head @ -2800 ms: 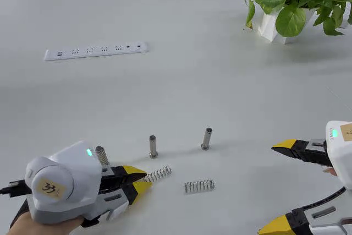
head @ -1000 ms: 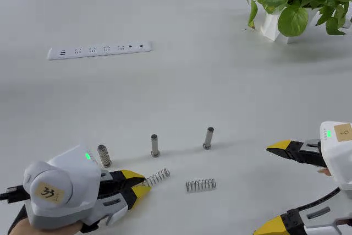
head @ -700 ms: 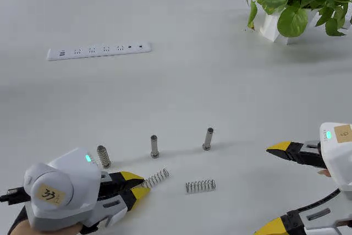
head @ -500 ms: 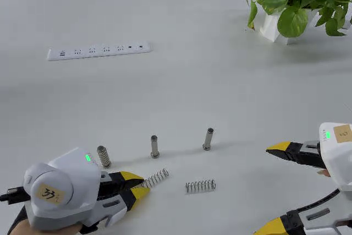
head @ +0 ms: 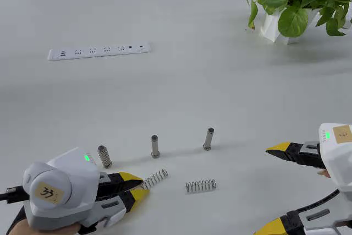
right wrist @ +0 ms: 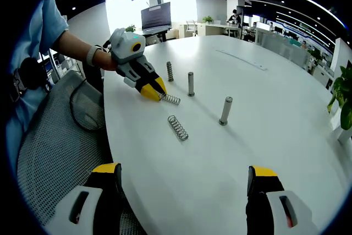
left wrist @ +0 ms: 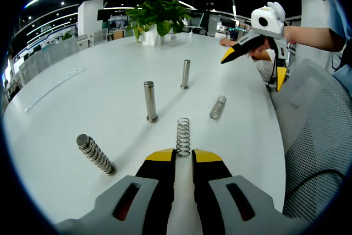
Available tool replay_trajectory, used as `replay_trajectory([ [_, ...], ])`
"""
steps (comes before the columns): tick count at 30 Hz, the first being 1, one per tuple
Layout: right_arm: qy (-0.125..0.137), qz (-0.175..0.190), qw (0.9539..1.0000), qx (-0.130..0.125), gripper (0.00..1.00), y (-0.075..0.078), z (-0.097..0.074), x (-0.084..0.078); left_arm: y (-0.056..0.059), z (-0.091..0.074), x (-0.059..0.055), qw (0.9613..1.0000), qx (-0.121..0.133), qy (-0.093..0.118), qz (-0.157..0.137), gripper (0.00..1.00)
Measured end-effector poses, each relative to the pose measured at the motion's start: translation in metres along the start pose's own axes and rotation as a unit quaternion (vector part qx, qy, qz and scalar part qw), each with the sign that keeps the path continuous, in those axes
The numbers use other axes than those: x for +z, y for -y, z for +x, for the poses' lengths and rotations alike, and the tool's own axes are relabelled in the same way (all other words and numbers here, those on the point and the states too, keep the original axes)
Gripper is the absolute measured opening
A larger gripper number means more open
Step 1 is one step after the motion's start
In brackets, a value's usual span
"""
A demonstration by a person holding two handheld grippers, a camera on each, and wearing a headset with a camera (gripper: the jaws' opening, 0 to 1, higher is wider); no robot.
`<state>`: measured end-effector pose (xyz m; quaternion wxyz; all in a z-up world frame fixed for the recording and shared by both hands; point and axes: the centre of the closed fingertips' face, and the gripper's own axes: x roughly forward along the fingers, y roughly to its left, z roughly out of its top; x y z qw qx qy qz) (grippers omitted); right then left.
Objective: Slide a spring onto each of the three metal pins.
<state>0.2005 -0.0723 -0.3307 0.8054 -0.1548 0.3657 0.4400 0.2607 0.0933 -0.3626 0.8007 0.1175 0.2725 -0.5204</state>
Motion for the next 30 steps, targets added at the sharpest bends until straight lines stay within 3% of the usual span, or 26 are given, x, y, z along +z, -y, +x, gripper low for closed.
replay_trajectory([
  [8, -0.001, 0.0, 1.0, 0.0, 0.95, -0.001, 0.0, 0.0, -0.001, -0.001, 0.001, 1.0, 0.003, 0.002, -0.002, 0.07],
  [24, -0.003, 0.0, 1.0, 0.003, 0.95, -0.003, 0.004, 0.001, -0.005, -0.006, 0.015, 0.9993, 0.004, 0.031, -0.018, 0.06],
  [30, -0.003, -0.002, 1.0, 0.004, 0.95, -0.004, 0.004, 0.001, -0.006, -0.006, 0.015, 0.9993, 0.005, 0.031, -0.022, 0.06],
])
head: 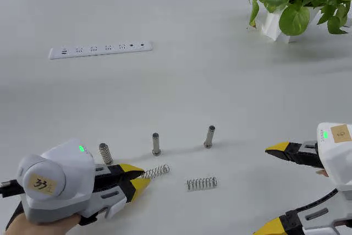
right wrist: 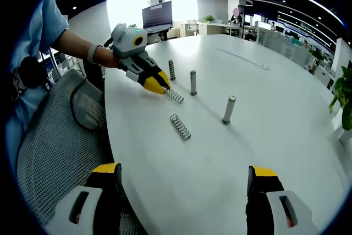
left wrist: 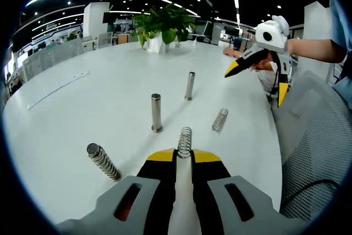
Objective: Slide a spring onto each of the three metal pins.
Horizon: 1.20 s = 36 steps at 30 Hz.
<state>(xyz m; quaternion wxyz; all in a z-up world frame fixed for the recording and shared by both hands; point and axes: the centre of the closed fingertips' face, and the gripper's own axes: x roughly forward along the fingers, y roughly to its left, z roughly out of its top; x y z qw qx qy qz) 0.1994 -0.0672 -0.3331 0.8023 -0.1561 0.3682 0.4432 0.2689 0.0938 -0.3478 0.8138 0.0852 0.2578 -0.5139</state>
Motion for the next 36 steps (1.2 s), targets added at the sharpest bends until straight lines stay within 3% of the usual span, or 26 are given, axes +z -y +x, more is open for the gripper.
replay_trajectory([
  [10, 0.001, 0.0, 1.0, 0.001, 0.95, 0.0, 0.0, 0.001, 0.002, -0.001, 0.001, 1.0, 0.0, 0.004, -0.005, 0.06],
  [18, 0.006, -0.006, 1.0, 0.005, 0.95, -0.002, 0.001, 0.006, 0.006, -0.005, 0.011, 0.9998, -0.007, 0.015, -0.007, 0.06],
  [26, 0.028, -0.013, 0.9995, 0.012, 0.94, -0.003, 0.0, 0.026, 0.02, -0.013, 0.027, 0.9991, -0.029, 0.031, 0.001, 0.06],
  [36, 0.076, -0.025, 0.9961, 0.036, 0.89, -0.012, -0.001, 0.068, 0.04, -0.031, 0.043, 0.9969, -0.059, 0.052, 0.005, 0.06],
])
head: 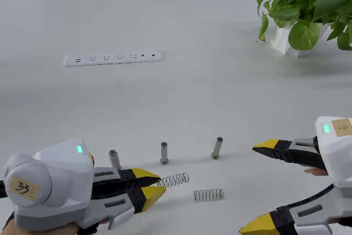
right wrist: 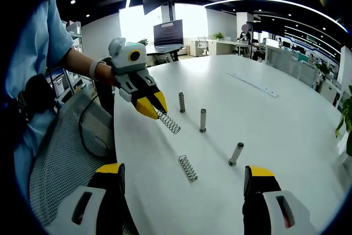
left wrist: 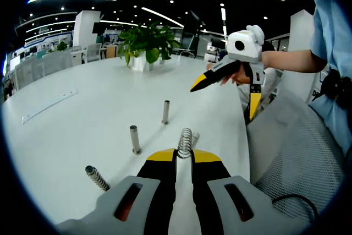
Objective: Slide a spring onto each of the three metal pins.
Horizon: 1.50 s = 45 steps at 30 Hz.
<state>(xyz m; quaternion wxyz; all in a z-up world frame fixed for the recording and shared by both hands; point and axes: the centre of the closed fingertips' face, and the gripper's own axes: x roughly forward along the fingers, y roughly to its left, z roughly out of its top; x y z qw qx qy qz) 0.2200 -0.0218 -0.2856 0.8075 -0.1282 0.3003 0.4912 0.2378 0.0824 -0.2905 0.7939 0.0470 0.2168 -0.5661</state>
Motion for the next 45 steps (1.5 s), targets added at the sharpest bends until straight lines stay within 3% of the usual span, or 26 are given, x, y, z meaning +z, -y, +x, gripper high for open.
replay_trajectory([
  [8, 0.026, -0.023, 0.9985, 0.041, 0.8, -0.018, 0.006, 0.033, 0.018, -0.012, 0.01, 0.9996, -0.018, 0.022, -0.003, 0.06],
  [16, 0.034, -0.053, 0.994, 0.09, 0.65, -0.032, 0.017, 0.042, 0.032, -0.02, 0.014, 0.9986, -0.036, 0.038, -0.013, 0.06],
  [17, 0.034, -0.055, 0.9933, 0.096, 0.64, -0.035, 0.018, 0.043, 0.033, -0.021, 0.015, 0.9982, -0.039, 0.042, -0.017, 0.06],
  [18, 0.035, -0.057, 0.9922, 0.105, 0.62, -0.038, 0.019, 0.045, 0.035, -0.023, 0.023, 0.9953, -0.043, 0.069, -0.052, 0.06],
  [19, 0.036, -0.059, 0.9916, 0.109, 0.59, -0.039, 0.019, 0.046, 0.034, -0.025, 0.025, 0.9949, -0.04, 0.076, -0.054, 0.06],
  [21, 0.037, -0.062, 0.9898, 0.123, 0.52, -0.043, 0.02, 0.048, 0.034, -0.027, 0.023, 0.9964, -0.033, 0.068, -0.039, 0.06],
  [23, 0.042, -0.062, 0.9883, 0.133, 0.46, -0.046, 0.02, 0.053, 0.036, -0.03, 0.026, 0.995, -0.036, 0.079, -0.05, 0.06],
  [30, 0.07, -0.051, 0.9826, 0.164, 0.3, -0.055, 0.018, 0.07, 0.04, -0.036, 0.028, 0.9948, -0.037, 0.083, -0.045, 0.06],
  [37, 0.054, -0.048, 0.976, 0.205, 0.23, -0.067, 0.025, 0.07, 0.048, -0.039, 0.029, 0.9942, -0.051, 0.085, -0.041, 0.06],
  [45, 0.041, -0.03, 0.9641, 0.261, 0.11, -0.078, 0.023, 0.068, 0.056, -0.042, 0.031, 0.9931, -0.067, 0.088, -0.038, 0.06],
])
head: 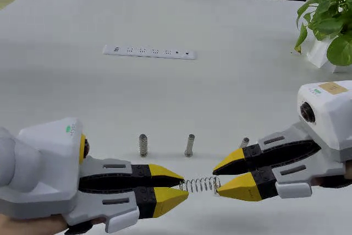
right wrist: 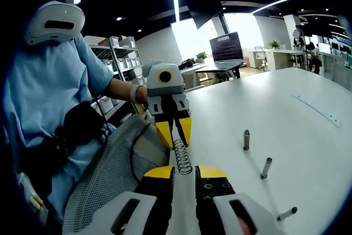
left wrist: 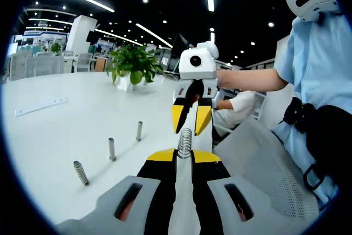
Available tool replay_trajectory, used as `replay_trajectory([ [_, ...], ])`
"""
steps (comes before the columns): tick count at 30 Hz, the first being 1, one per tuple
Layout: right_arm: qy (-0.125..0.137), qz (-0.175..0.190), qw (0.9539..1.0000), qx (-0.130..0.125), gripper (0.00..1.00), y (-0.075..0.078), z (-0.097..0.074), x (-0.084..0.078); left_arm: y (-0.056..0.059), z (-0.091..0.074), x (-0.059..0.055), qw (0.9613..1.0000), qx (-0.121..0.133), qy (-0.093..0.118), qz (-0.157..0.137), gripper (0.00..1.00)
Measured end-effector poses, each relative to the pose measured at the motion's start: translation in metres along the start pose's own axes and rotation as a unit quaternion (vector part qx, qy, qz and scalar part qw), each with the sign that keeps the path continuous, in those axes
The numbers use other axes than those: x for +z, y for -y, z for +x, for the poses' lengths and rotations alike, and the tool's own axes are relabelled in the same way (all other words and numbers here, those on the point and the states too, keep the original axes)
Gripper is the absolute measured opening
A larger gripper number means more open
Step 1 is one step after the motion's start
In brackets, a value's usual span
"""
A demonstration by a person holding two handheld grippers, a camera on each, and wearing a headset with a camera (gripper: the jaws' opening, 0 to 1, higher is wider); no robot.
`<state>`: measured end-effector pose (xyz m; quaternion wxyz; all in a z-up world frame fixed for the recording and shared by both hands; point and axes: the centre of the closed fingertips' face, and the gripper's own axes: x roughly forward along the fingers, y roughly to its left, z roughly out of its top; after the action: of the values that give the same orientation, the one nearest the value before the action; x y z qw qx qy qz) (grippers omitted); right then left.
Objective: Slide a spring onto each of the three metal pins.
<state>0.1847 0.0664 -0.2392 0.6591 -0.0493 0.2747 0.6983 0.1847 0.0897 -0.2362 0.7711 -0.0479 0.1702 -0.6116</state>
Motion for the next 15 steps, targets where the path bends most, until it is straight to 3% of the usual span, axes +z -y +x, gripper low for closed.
replay_trajectory([
  [7, -0.008, 0.01, 0.9997, 0.019, 0.07, -0.0025, -0.0018, -0.005, 0.0045, -0.0001, 0.0011, 0.9999, -0.011, 0.001, -0.003, 0.06],
  [15, -0.005, 0.015, 0.9997, 0.02, 0.06, -0.0029, -0.0037, -0.004, 0.0054, -0.0002, -0.0002, 0.9999, -0.015, 0.0, -0.006, 0.06],
])
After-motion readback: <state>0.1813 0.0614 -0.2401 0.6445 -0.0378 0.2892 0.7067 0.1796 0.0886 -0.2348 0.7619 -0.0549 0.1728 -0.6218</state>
